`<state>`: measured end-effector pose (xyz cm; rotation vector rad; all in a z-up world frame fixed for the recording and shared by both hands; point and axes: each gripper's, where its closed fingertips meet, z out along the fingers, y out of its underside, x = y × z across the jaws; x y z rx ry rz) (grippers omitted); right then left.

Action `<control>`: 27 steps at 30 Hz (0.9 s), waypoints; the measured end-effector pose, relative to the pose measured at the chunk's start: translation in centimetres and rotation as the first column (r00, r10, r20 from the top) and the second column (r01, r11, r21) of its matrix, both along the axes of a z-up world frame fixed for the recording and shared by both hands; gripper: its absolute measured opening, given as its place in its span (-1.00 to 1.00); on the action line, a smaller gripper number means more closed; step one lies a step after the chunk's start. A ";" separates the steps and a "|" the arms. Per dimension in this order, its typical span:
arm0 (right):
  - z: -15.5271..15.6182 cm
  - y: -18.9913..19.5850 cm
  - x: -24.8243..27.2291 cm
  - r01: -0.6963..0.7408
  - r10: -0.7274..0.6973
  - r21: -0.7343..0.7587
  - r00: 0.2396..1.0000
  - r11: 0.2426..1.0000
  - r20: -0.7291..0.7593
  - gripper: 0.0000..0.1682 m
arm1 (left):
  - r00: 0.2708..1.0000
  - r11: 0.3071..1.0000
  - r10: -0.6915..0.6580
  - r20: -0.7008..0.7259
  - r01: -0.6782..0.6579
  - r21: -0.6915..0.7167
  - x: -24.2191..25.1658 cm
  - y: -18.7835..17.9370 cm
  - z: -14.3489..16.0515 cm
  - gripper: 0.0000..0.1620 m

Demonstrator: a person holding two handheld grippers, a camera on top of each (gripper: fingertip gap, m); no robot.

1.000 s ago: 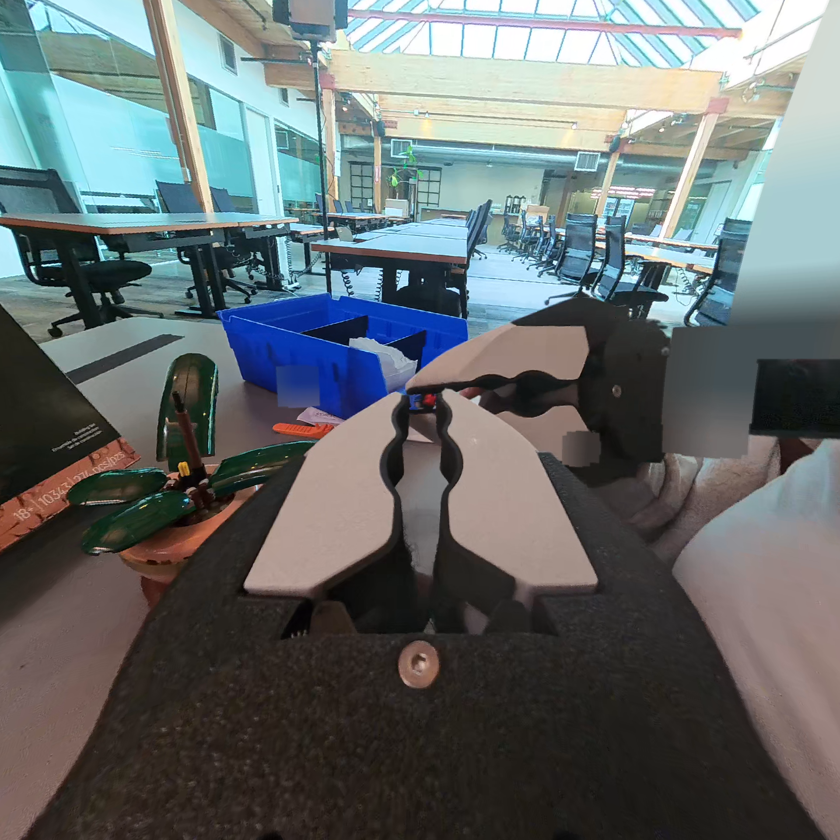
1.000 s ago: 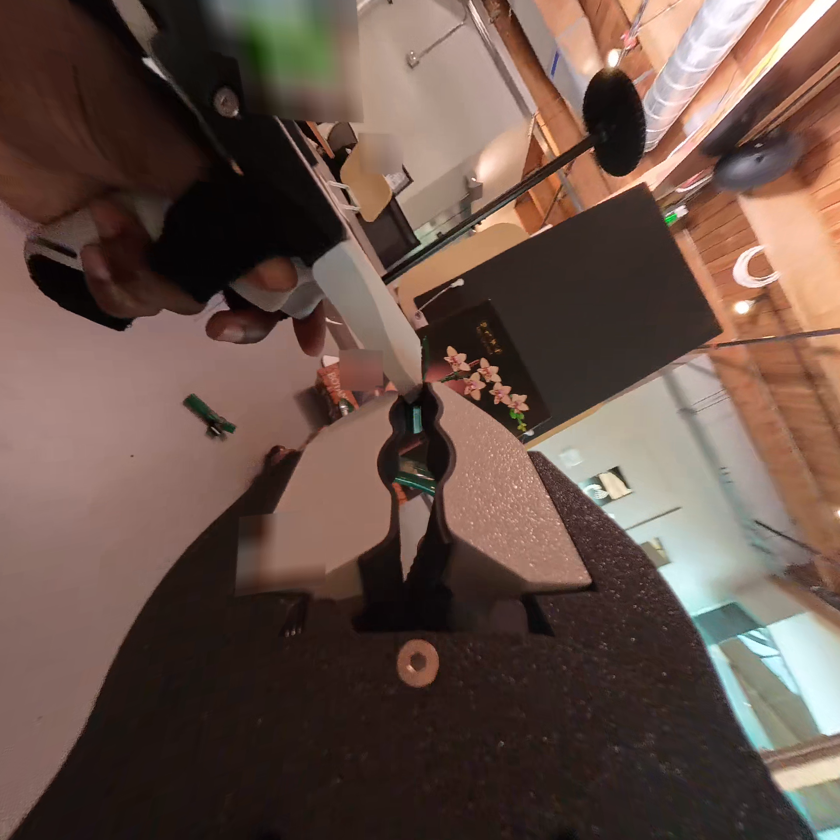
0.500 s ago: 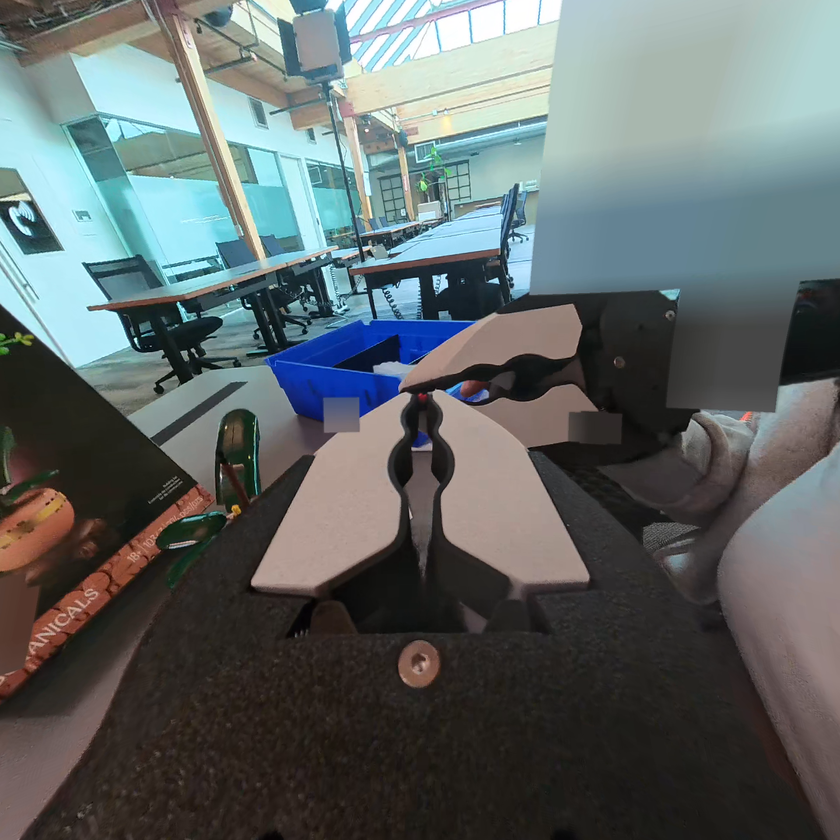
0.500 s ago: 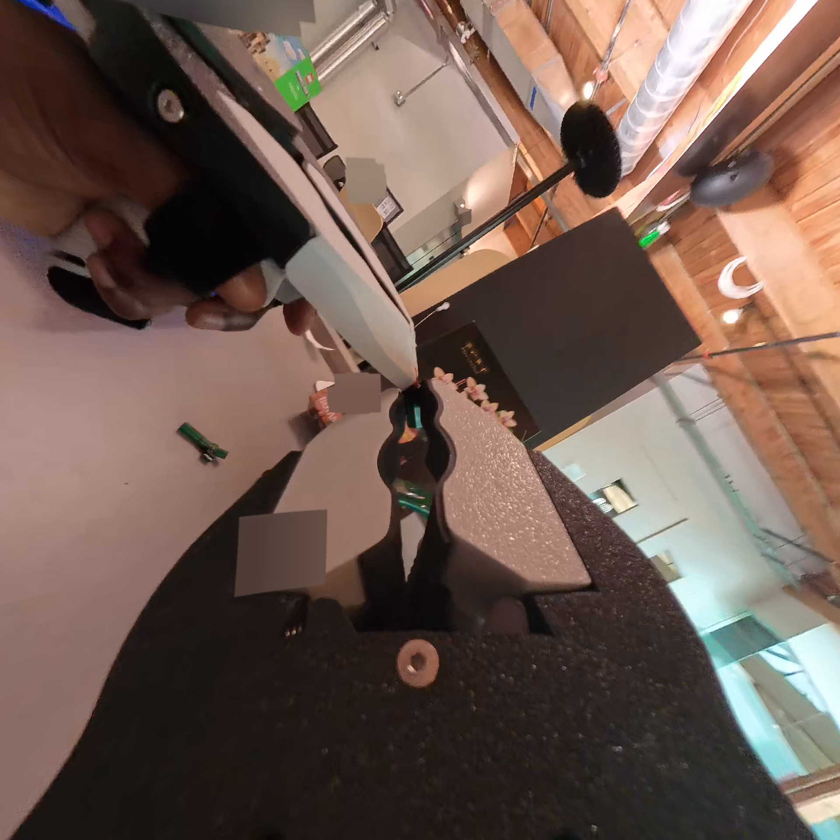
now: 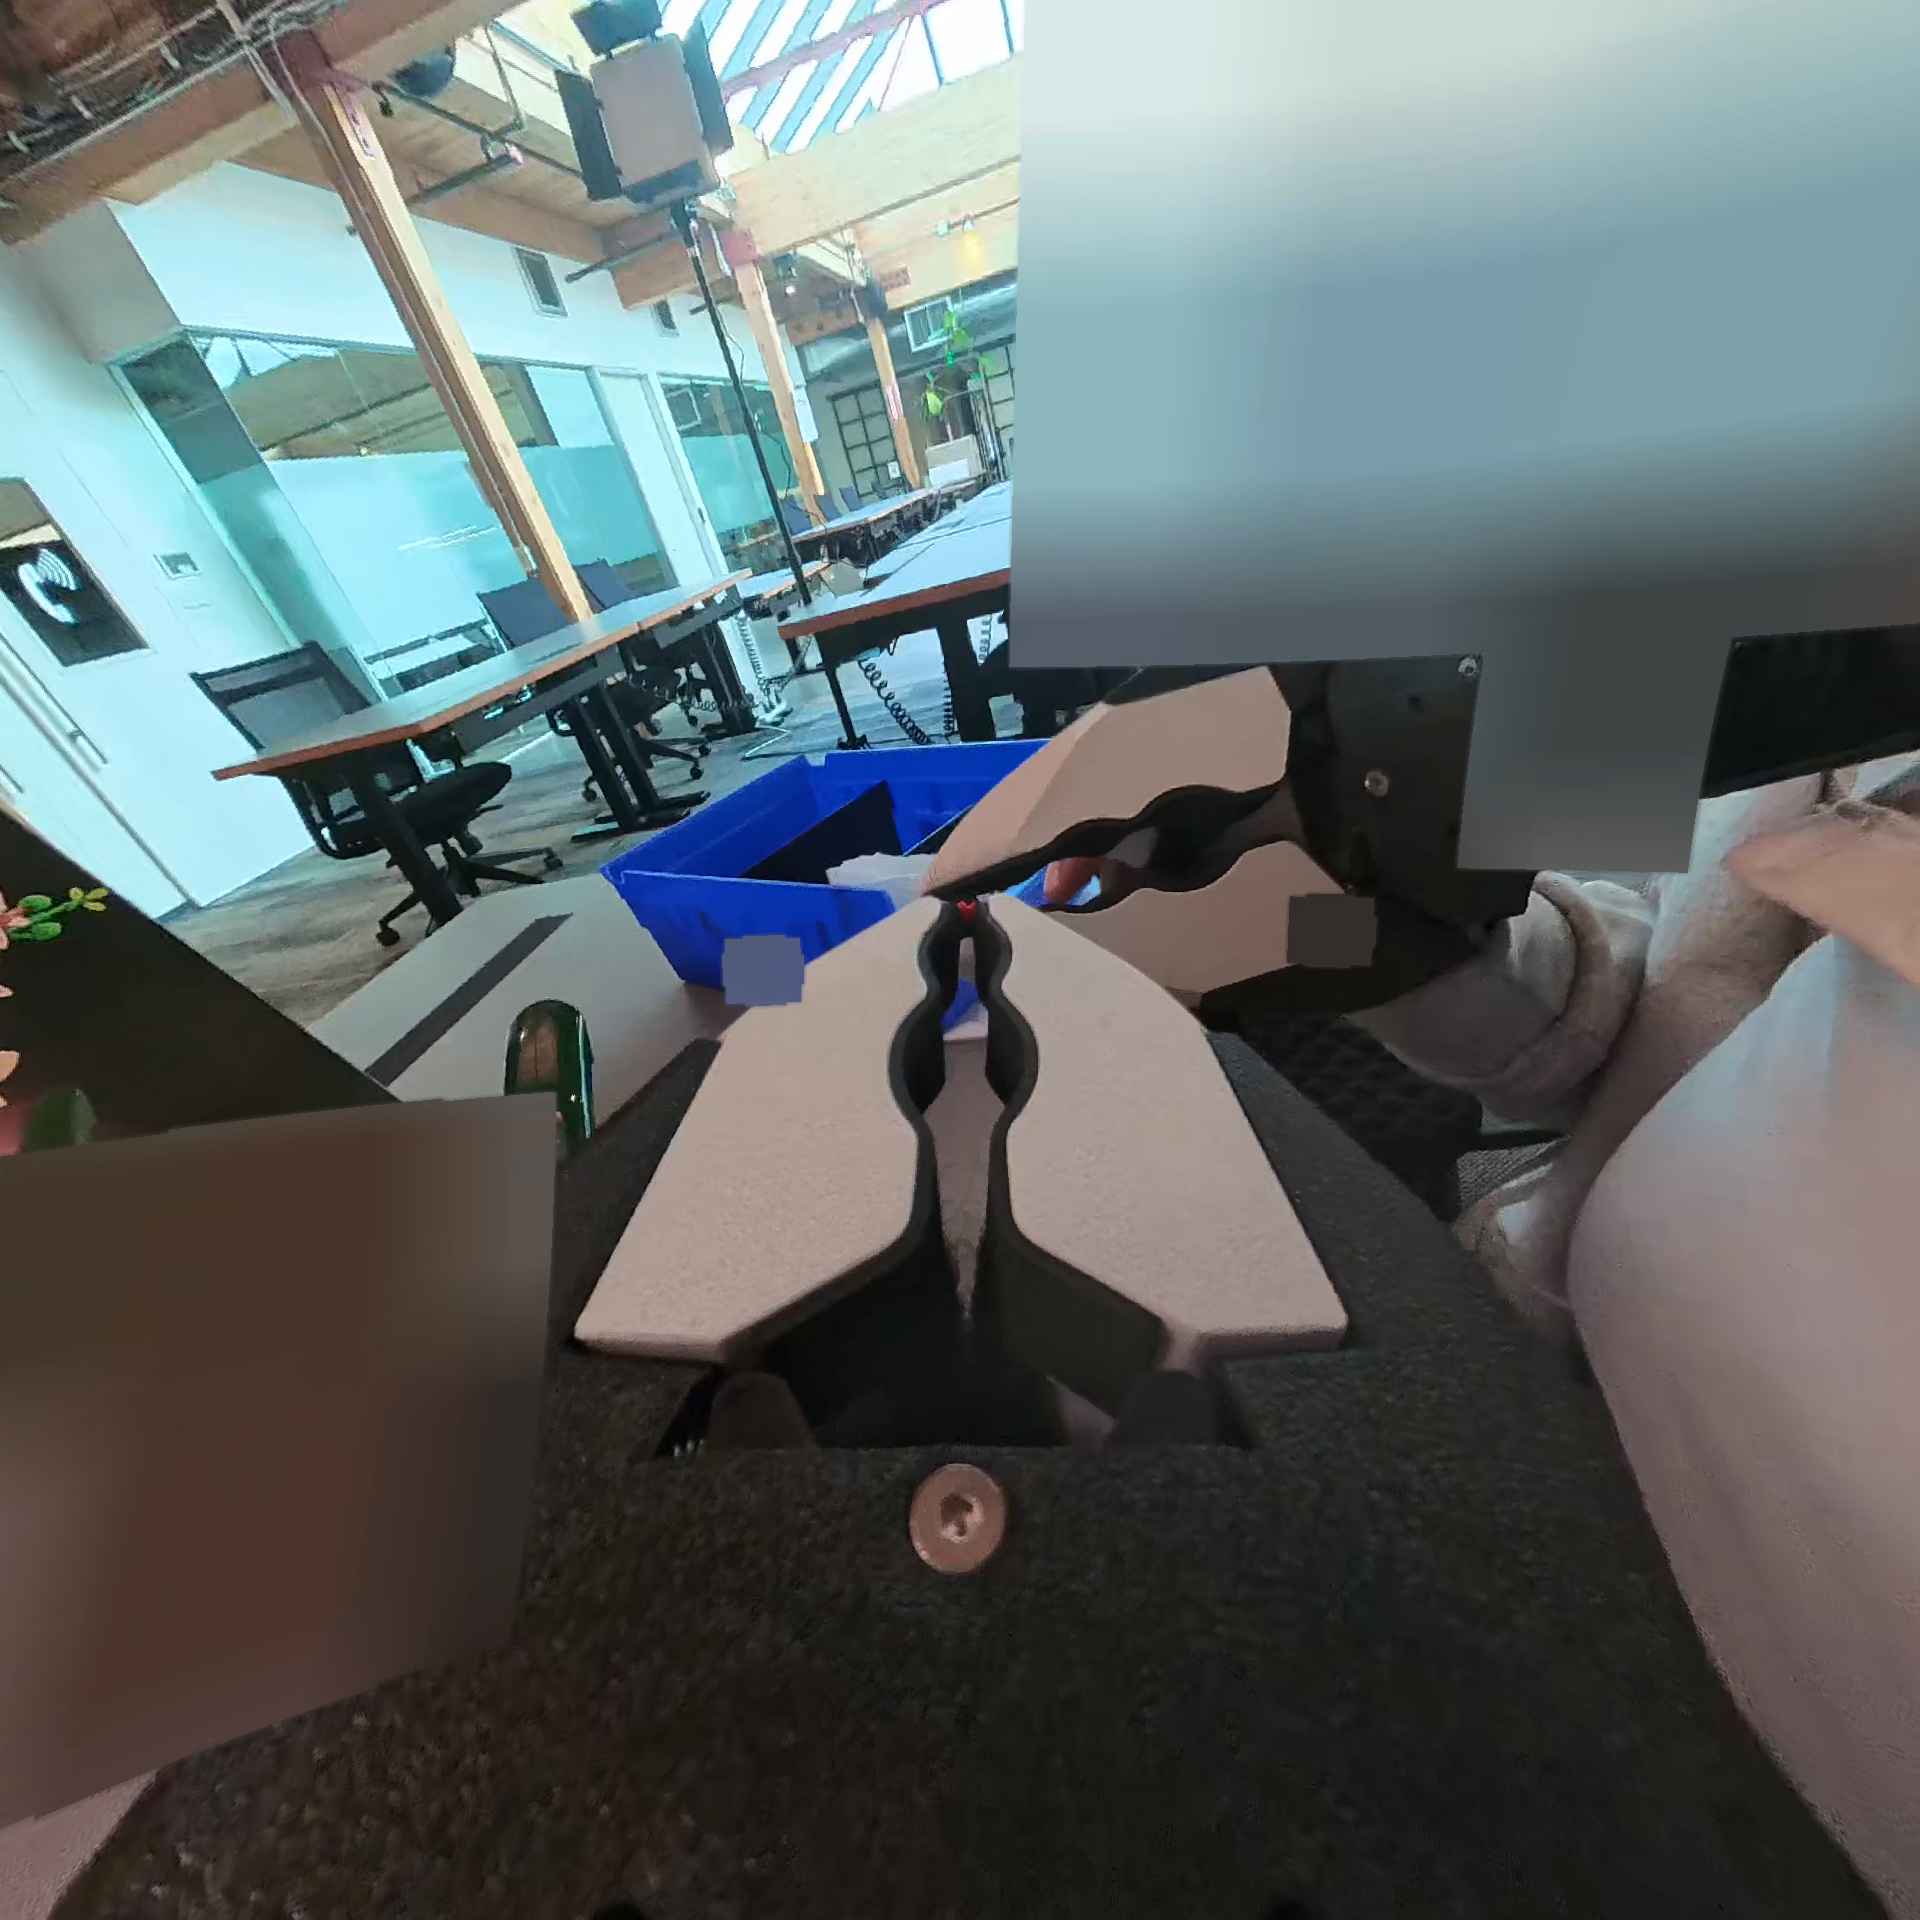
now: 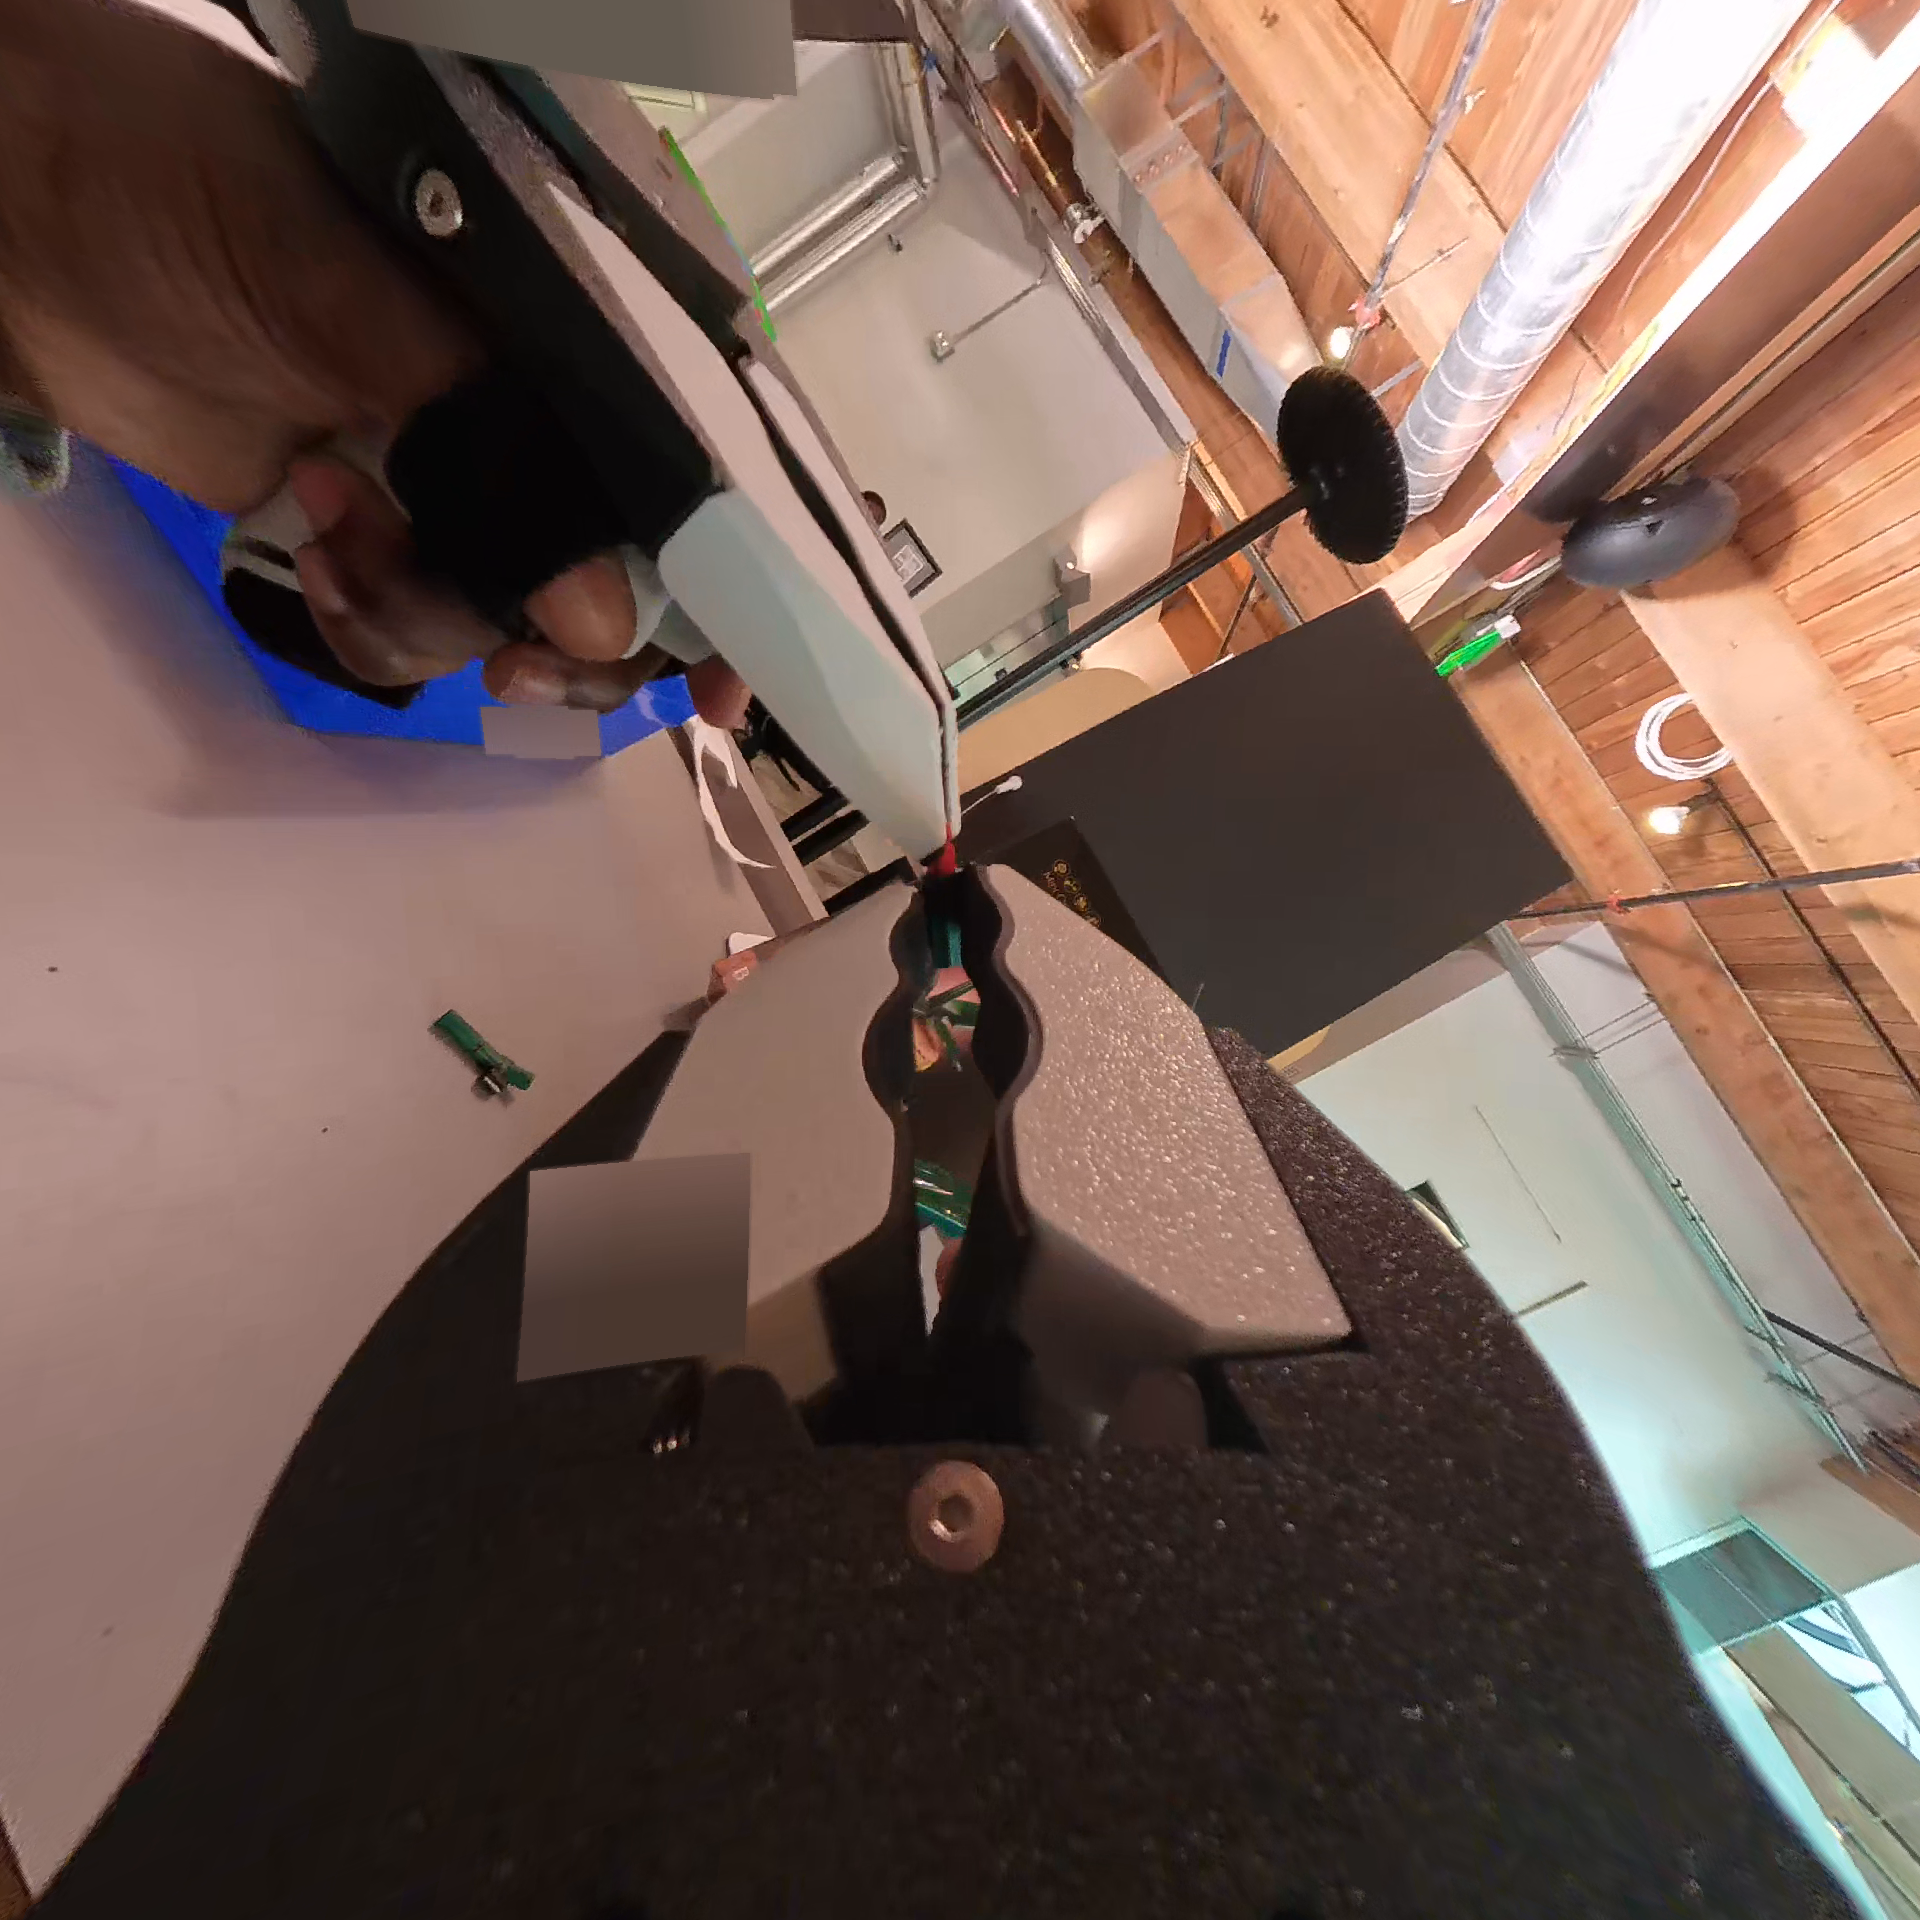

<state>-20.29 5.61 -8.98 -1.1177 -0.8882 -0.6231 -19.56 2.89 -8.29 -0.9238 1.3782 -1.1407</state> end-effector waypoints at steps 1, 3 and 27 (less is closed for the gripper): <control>0.1 -0.1 0.0 -0.007 0.007 0.000 1.000 1.000 -0.005 -0.93 | 1.000 1.000 -0.005 0.000 0.005 -0.006 0.0 0.0 0.0 -0.98; -0.1 -0.1 0.1 -0.008 0.007 -0.022 1.000 1.000 -0.009 -0.93 | 1.000 1.000 -0.013 -0.002 0.013 -0.021 0.1 0.0 0.0 -0.98; 0.7 0.8 0.2 0.011 -0.010 -0.007 0.996 1.000 0.089 -0.93 | 0.995 0.992 0.037 0.087 -0.027 -0.120 0.8 1.2 0.4 -0.95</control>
